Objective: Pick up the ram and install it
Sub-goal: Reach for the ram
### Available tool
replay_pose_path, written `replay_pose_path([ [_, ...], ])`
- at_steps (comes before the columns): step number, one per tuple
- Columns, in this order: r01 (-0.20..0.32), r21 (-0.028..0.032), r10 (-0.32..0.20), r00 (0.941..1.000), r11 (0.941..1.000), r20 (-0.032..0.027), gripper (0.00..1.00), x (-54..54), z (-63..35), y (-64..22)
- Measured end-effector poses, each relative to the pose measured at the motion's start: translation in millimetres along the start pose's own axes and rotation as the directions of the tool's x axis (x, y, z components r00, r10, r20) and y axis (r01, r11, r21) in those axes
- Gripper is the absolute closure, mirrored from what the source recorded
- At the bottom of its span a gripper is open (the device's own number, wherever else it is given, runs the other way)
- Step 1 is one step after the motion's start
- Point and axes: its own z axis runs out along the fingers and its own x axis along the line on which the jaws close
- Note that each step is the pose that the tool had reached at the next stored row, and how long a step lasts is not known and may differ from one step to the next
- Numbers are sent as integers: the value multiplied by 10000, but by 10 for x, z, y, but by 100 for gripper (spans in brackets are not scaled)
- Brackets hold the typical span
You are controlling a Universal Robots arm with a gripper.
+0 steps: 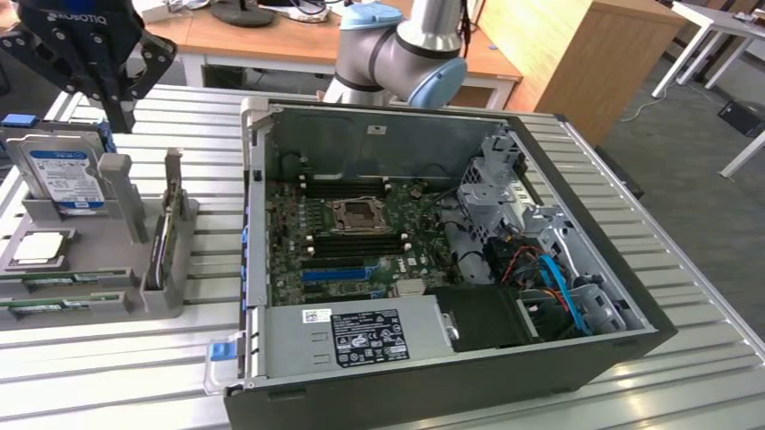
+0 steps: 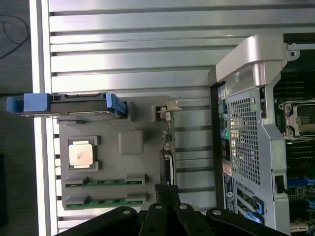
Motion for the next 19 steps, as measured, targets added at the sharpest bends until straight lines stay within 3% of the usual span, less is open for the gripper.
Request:
replay_pose_path([
  [11,0,0,0,10000,10000,0,89,205,3,-9],
  [19,2,1,-2,10000,10000,-1,89,269,2,-14],
])
